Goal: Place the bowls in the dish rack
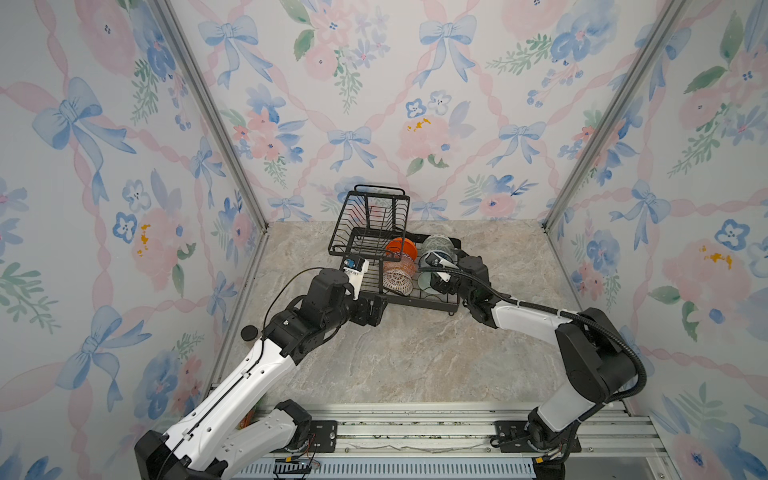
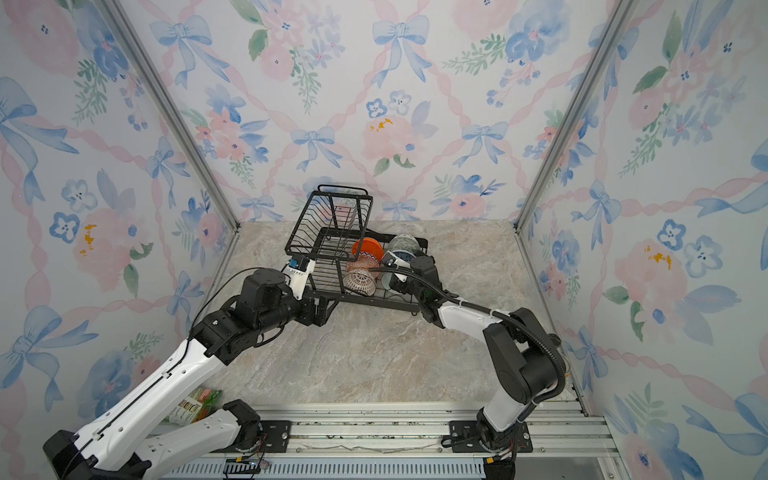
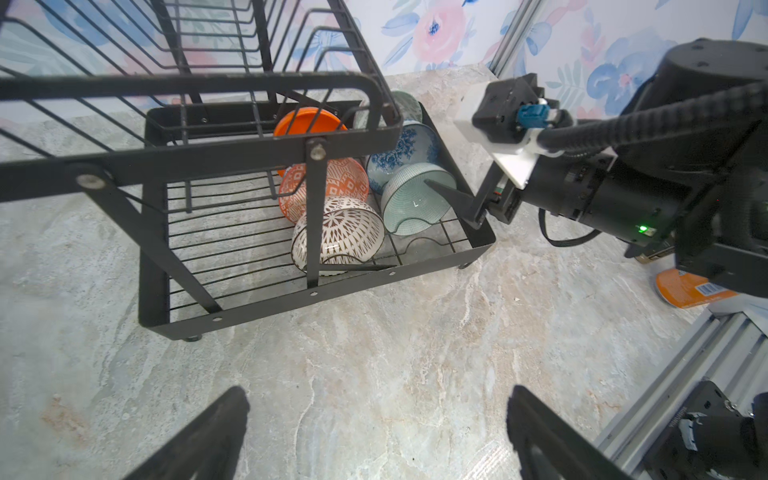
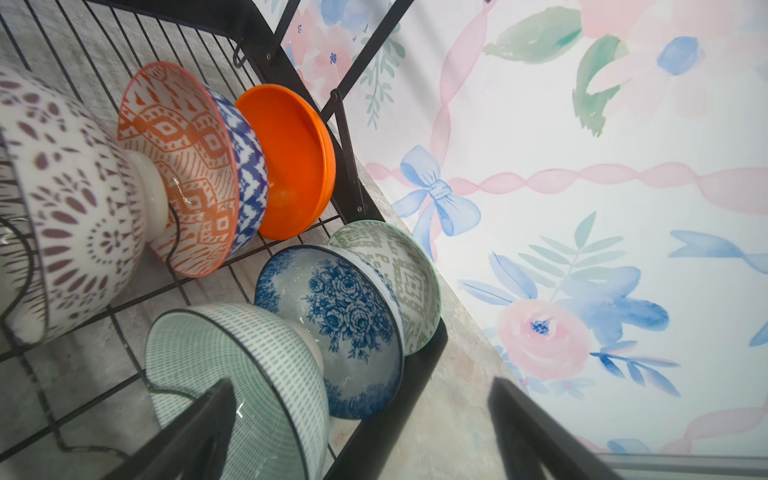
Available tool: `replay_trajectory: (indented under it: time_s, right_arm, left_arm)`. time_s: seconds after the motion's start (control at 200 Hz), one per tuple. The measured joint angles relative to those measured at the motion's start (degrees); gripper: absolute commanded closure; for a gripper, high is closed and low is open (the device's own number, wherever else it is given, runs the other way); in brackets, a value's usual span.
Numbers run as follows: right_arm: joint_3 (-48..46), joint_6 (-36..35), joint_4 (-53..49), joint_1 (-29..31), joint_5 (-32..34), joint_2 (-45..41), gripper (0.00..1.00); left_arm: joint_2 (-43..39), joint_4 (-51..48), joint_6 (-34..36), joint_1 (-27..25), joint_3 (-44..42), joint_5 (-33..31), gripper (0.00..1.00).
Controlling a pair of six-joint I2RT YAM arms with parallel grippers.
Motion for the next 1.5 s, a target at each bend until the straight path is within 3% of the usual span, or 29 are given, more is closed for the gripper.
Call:
replay_trajectory:
  time_s: [0.205, 0.39, 0.55, 0.66, 0.785, 0.88, 0.98, 1.13, 1.23, 1.38, 1.5]
  right_arm:
    - [-4.1, 6.2, -3.5, -0.2, 0.0, -12.0, 0.03]
    - [-10.9, 17.5, -4.5, -4.2, -0.8, -25.0, 0.03]
    - [-20.2, 25.7, -4.4, -7.6, 4.6, -32.8, 0.03]
    - [-26.9, 32.3, -3.3, -11.8, 9.8, -35.9, 0.03]
    - [-32.9, 37.4, 2.3, -15.6, 17.0, -33.4, 0.03]
    - [-33.7, 38.1, 6.9, -16.4, 21.0, -26.1, 0.03]
    - [-33.6, 37.7, 13.7, -16.8, 22.8, -17.7, 0.03]
    - [-31.8, 37.2, 20.8, -17.9, 23.4, -7.8, 0.03]
    - [-30.3, 36.9, 21.8, -18.3, 22.2, -6.1, 0.03]
    - [-29.2, 37.6, 23.6, -23.0, 14.1, -5.7, 0.03]
    - [-29.3, 38.4, 24.7, -25.1, 10.7, -4.3, 0.03]
  left_arm:
    - [-7.9, 4.5, 0.9, 0.0, -5.8, -10.8, 0.02]
    - [-14.4, 21.6, 3.3, 0.5, -19.3, -20.6, 0.02]
    - [-12.4, 35.9, 7.0, 2.2, -30.3, -28.8, 0.02]
    - [-9.7, 43.2, 8.9, 7.0, -35.0, -32.5, 0.02]
    - [-7.9, 52.2, 9.0, 16.2, -40.6, -31.3, 0.02]
    - [-4.5, 58.3, 8.9, 23.5, -44.3, -28.7, 0.02]
    - [1.5, 62.8, 9.0, 27.6, -44.9, -26.0, 0.02]
    - [13.9, 75.8, 9.3, 31.5, -46.1, -20.6, 0.02]
    - [20.6, 80.8, 9.9, 32.6, -46.0, -17.0, 0.02]
    - [33.0, 91.5, 11.3, 31.9, -43.6, -13.5, 0.02]
    - [34.5, 94.0, 11.8, 30.4, -43.6, -13.4, 0.02]
